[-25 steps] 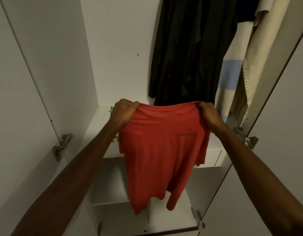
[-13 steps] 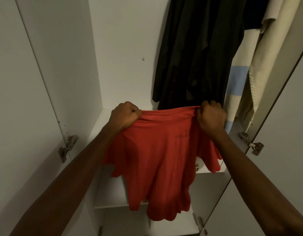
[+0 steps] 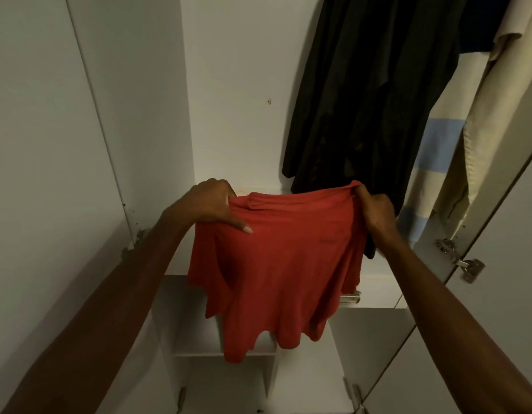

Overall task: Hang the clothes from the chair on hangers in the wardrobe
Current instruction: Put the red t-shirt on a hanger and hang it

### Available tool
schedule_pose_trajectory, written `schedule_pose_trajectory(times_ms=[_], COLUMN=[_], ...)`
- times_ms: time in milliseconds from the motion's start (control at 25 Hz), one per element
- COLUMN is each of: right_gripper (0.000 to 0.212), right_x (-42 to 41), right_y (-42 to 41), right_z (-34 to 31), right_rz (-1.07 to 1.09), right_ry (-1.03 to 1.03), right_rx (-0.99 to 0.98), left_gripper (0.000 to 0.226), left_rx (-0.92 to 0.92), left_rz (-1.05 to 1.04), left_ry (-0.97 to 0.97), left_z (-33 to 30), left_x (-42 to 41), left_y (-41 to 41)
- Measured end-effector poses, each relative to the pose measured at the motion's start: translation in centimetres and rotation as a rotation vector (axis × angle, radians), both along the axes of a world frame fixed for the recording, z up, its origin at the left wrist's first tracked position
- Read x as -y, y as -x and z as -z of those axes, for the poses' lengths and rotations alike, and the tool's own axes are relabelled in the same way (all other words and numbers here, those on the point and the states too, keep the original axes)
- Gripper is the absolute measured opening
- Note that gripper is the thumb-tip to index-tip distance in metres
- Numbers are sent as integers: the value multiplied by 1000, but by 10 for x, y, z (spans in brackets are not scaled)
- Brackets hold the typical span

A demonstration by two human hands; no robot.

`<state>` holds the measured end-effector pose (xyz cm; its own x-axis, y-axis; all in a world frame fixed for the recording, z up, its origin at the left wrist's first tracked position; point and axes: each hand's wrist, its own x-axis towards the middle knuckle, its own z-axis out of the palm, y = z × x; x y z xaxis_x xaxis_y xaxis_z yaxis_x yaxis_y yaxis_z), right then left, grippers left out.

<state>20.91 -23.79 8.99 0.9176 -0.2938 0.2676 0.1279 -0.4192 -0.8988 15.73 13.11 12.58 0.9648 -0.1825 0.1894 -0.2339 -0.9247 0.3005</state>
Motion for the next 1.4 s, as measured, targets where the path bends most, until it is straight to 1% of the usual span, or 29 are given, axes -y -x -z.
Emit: schedule_pose_trajectory(times_ms=[40,80,160,240,280,400,440,520,600,680,760,840,880,960,1040,1080,1160,1240,1280,1320,1400], right_gripper=[59,59,60,56,53,49,50,55,57,52,46,34,33,40,45,45,48,54,52,45,22], right_x=[2,4,4,-3,-9,-36,-46,-66,-83,-97,-104,-107,-109,-108,-104,-104,-102,-98,-96,-99,-113], right_y=[-5,-8,-13,-21,-28,-63,-75,-113,-151,-187,-212,-232,-240,-256,-268,-266,-258,-255,-252,-250,-245], right_z=[2,3,6,8,9,10,11,12,20,42,73,104,116,138,160,161,151,140,139,139,142], right_rz=[23,42,131,193,203,154,141,140,126,94,77,18,-16,-55,-113,-144,-290,-437,-443,-403,-198], right_ry=[58,113,213,270,268,162,126,88,89,113,158,162,154,106,79,33,-111,-263,-309,-355,-302], right_rx=[68,120,182,218,225,205,188,139,39,-63,-166,-257,-308,-374,-355,-347,-373,-411,-409,-379,-281], left_gripper=[67,61,59,58,52,13,9,14,13,13,15,13,12,12,17,21,32,37,35,32,23], left_rx=[21,39,68,105,128,227,254,284,268,243,178,142,126,76,46,45,100,256,329,374,397], left_rz=[-29,-72,-164,-278,-338,-534,-592,-723,-786,-784,-773,-760,-754,-767,-782,-785,-789,-744,-704,-665,-586], left_ry=[-96,-136,-99,-55,-51,-8,-2,2,23,45,115,164,182,229,247,249,260,225,195,178,202], left_z=[1,3,8,13,17,25,28,37,50,71,99,131,144,162,179,186,193,196,196,197,198], left_x=[-8,-17,-31,-39,-43,-53,-56,-60,-63,-69,-75,-77,-78,-79,-83,-84,-86,-84,-82,-81,-81], left_y=[-2,-5,-11,-21,-28,-61,-70,-98,-127,-155,-175,-189,-195,-205,-209,-209,-206,-201,-199,-199,-198])
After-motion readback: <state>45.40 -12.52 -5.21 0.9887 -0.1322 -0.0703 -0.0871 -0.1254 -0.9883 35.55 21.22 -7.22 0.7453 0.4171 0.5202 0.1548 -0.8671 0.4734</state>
